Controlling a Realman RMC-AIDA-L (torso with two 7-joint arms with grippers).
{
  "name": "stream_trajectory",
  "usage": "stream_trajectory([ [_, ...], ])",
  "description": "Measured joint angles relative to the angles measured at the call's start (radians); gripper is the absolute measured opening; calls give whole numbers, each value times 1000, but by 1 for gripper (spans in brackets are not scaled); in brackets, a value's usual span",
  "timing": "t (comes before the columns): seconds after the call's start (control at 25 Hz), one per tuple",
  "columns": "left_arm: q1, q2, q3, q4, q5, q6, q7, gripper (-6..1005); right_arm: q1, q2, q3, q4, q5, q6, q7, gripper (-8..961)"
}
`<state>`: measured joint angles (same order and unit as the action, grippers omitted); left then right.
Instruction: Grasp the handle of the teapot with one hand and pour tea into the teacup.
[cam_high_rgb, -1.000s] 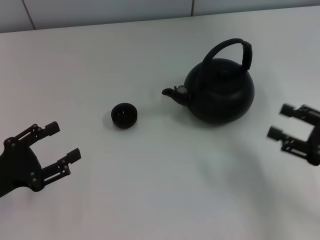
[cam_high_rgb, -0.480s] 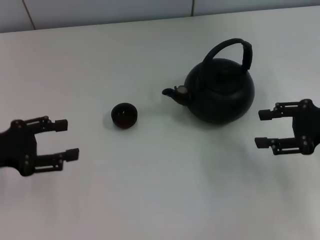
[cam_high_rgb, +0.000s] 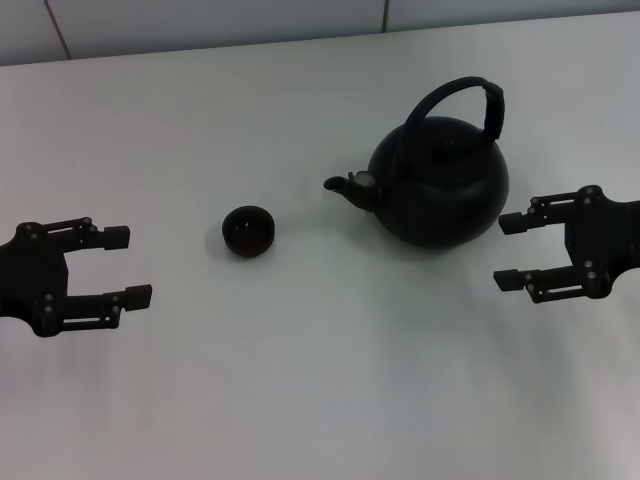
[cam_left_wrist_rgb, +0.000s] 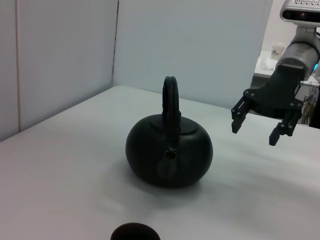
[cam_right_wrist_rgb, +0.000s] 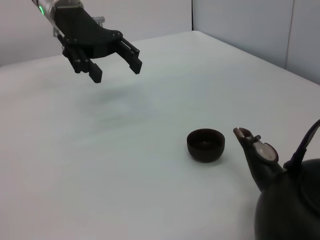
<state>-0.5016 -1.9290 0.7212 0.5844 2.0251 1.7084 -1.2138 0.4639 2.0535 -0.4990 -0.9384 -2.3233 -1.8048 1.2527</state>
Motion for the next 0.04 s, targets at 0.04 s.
stream_trajectory([
  [0.04,1,0,0,0,0,0,1,793,0,0,0,0,0,0,0,695],
])
